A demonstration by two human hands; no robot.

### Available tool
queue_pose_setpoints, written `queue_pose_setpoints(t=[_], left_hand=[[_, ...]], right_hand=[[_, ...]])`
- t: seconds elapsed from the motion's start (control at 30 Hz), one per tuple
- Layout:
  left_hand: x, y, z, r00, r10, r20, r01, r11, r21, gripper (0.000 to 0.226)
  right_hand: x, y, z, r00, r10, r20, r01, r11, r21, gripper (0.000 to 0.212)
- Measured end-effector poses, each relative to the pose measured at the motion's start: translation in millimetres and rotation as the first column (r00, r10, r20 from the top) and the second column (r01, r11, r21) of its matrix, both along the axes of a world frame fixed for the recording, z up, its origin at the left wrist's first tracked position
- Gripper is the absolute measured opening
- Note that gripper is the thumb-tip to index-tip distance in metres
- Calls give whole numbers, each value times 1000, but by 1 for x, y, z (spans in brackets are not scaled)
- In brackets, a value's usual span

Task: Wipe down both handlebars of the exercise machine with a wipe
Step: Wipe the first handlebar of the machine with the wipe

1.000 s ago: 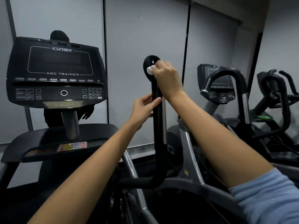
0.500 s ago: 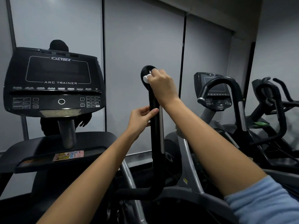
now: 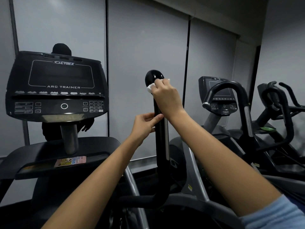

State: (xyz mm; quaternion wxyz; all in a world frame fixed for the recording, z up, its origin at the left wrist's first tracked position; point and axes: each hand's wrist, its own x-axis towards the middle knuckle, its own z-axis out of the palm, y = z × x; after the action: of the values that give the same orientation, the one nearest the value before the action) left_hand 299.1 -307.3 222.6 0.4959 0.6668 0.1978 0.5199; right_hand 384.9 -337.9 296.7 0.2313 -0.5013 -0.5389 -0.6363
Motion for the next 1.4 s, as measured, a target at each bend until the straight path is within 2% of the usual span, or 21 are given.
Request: queue_pose_setpoints(t=[0.13,0.23,0.3,0.37,0.43,0.5,0.57,0.7,0.87,0.93,1.0,1.13,1.2,1.3,1.4], left_hand=[[-2,-1,0,1000,-20,-4,20,1000,-9,25],[-3,-2,2,999,-33,0,33,999,-16,11],[-3,-4,3,999,-44,25,44,999,-22,2],[-3,-4,2,998,-43,36,43,999,-13,6],[-4,-5,1,998,-52,46,53,999,-9,8],[-4,-4,0,996,-66,58,66,998,-7,10],[-3,-4,-1,996,-65,64,66,998,-7,7],[-3,-3,-1,994,-76,78,77,997,-12,8],[-2,-5,0,996,-64,63,64,998,-3,17],[-2,-3,-2,996,-62,62,62,998,0,14],[-2,0,-3,997,-62,54,63,998,-7,6],[-2,1,-4,995,-82,53,83,996,-12,9],[-2,-1,-3,996,-78,49,79,997,-8,6],[-2,-2,-2,997,-51,50,51,999,-13,12],[-1,-1,-3,998,-49,50,50,999,-21,10]], right_hand=[[12,-5,-41,999,47,9,-47,998,30,24],[20,-1,-35,971,212,-115,-210,977,29,25],[19,6,-12,924,310,-222,-305,951,55,17],[16,13,13,824,375,-425,-398,917,38,12],[16,18,24,645,464,-608,-511,853,109,21],[15,12,15,511,556,-655,-559,794,238,22],[17,1,-7,426,625,-654,-595,738,318,21],[20,-6,-38,322,663,-675,-620,687,379,23],[22,15,7,221,639,-737,-600,685,413,24],[24,14,5,171,631,-757,-608,672,423,21],[26,7,-16,173,635,-753,-619,665,419,19],[25,-6,-53,174,641,-748,-647,647,403,18],[24,-1,-41,175,655,-735,-635,645,424,18],[23,11,-11,193,656,-729,-596,669,444,20],[21,11,-14,286,666,-689,-596,687,416,22]])
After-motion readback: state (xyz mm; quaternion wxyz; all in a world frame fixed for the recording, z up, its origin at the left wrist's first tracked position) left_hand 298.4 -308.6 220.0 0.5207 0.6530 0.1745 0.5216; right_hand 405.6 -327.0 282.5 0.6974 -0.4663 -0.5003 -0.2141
